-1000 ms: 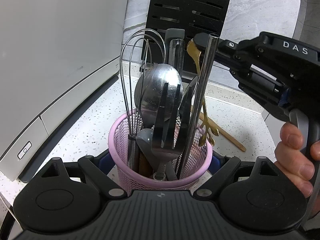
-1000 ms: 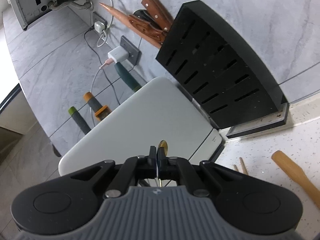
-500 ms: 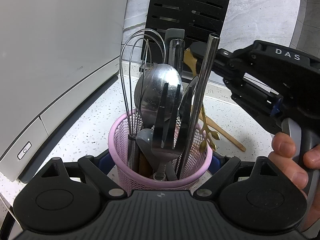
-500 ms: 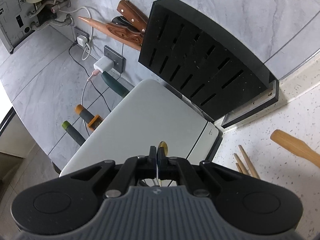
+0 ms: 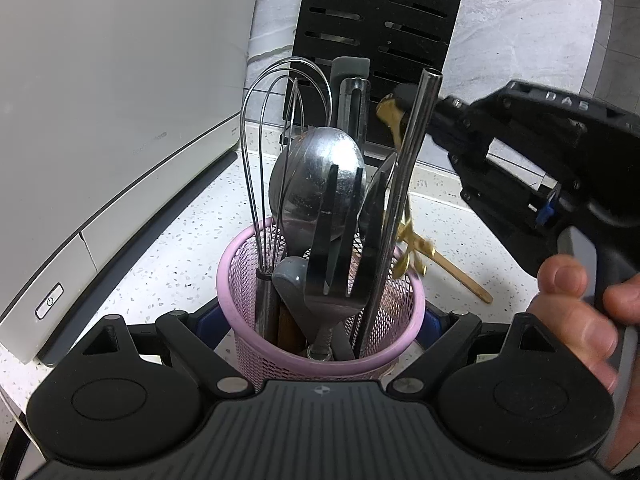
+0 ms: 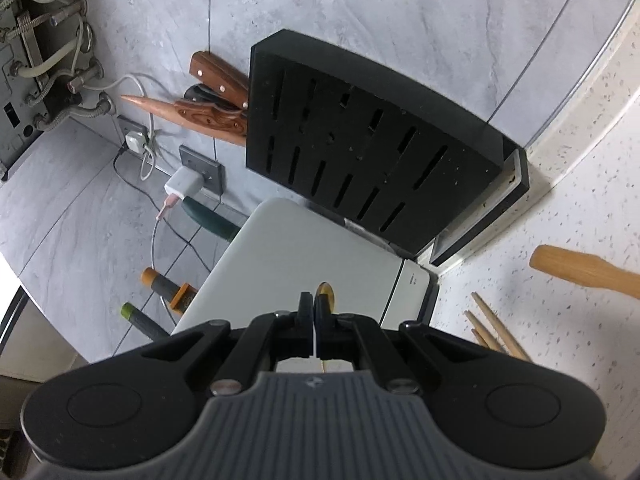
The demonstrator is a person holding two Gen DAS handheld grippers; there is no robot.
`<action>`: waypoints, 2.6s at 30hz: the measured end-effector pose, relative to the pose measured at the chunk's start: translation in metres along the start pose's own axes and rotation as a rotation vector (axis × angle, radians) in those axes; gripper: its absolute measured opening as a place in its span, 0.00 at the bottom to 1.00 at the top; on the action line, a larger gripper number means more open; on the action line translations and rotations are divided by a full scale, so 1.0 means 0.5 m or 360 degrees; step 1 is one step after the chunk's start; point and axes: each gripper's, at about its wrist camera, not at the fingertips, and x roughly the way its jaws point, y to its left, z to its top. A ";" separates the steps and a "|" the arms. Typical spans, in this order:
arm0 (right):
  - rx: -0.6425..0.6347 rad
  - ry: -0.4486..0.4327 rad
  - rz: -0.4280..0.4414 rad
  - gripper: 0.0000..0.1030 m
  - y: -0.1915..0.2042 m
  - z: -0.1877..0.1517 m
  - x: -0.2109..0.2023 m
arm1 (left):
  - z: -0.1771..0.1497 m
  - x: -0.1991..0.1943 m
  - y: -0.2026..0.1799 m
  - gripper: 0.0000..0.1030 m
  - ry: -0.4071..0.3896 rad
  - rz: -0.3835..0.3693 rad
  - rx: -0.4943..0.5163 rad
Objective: Organize utensils
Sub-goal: 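Carry the gold spoon with the right gripper over the pink cup, then lower the gold spoon handle-first into the pink cup and open the right gripper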
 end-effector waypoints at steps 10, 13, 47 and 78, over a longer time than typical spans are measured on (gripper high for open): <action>-0.0165 0.0057 0.0001 0.00 0.003 -0.016 -0.021 | -0.001 -0.001 0.003 1.00 -0.0001 -0.0007 0.0000; -0.0191 0.0054 0.0010 0.00 0.005 -0.005 -0.039 | -0.001 -0.002 0.003 1.00 0.0000 -0.0011 0.0002; -0.1388 0.0480 0.0261 0.00 0.137 -0.030 -0.064 | 0.003 0.000 0.001 1.00 0.0000 -0.0012 0.0002; -0.1125 0.0969 -0.0272 0.24 0.141 0.006 -0.008 | 0.004 0.002 0.002 1.00 0.0001 -0.0017 0.0006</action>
